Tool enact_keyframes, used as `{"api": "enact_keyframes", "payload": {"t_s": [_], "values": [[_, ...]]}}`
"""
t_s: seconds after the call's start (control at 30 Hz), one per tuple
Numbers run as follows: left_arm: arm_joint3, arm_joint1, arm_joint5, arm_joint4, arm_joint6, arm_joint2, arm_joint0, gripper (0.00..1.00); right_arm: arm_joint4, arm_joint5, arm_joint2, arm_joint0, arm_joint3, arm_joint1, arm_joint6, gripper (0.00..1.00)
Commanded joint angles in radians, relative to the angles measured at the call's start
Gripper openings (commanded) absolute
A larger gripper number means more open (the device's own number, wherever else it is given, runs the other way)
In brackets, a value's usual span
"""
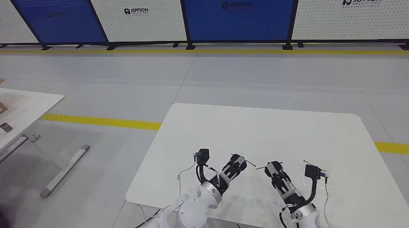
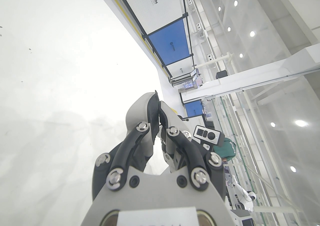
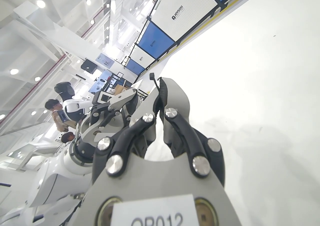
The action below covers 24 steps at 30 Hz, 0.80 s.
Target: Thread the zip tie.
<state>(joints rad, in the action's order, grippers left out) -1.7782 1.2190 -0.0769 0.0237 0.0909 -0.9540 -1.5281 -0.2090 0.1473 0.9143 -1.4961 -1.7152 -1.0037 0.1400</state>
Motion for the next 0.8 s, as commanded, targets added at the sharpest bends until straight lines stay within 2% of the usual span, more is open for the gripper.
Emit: {"api": "enact_keyframes", "payload": {"t_s": [0.0, 0.23, 0.5, 0.77], "values": [[0.000, 0.000, 0.000, 0.000, 0.000, 0.000, 0.000, 0.00, 0.000, 0.000, 0.000, 0.000, 0.000, 0.000, 0.000, 0.00], [0.000, 0.000, 0.000, 0.000, 0.000, 0.000, 0.000, 0.00, 0.023, 0.041, 0.027, -0.011, 0.015, -0.010, 0.011, 0.00], [0.000, 0.000, 0.000, 0.000, 0.000, 0.000, 0.000, 0.00, 0.042, 0.049, 0.029, 0.011, 0.035, -0.027, -0.043, 0.00], [0.000, 0.000, 0.000, 0.000, 0.000, 0.000, 0.000, 0.00, 0.047, 0.050, 0.029, 0.013, 0.036, -0.028, -0.051, 0.00]]}}
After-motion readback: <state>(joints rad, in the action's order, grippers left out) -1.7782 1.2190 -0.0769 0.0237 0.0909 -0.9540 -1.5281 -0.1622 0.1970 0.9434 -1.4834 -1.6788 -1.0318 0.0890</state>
